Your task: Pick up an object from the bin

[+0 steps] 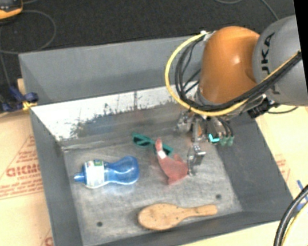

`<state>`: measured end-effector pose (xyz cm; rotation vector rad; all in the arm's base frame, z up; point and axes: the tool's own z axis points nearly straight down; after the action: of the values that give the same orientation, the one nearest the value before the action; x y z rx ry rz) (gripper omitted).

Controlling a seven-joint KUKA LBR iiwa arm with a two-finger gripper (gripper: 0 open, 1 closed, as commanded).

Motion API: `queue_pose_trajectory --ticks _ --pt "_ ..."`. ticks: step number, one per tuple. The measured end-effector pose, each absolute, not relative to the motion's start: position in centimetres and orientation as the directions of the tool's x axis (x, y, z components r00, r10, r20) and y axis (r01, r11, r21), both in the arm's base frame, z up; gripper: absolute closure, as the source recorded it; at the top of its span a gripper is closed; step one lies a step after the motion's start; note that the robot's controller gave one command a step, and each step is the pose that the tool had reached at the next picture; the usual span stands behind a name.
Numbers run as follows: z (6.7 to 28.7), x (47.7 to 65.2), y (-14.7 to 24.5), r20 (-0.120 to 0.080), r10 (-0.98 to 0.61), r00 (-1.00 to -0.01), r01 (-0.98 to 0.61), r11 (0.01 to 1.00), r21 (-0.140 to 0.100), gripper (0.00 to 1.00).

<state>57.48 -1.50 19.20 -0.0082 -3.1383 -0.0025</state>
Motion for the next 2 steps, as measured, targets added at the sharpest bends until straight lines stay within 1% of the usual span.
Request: queue_pose_trajectory --ticks 1,2 --pt "19.6 57.6 -1.5 -0.004 0.005 -1.000 0.005 1.000 0.001 0.00" --pt "15.2 57.9 -0.2 -0.010 0.061 -0.998 0.061 0.998 0.002 0.00"
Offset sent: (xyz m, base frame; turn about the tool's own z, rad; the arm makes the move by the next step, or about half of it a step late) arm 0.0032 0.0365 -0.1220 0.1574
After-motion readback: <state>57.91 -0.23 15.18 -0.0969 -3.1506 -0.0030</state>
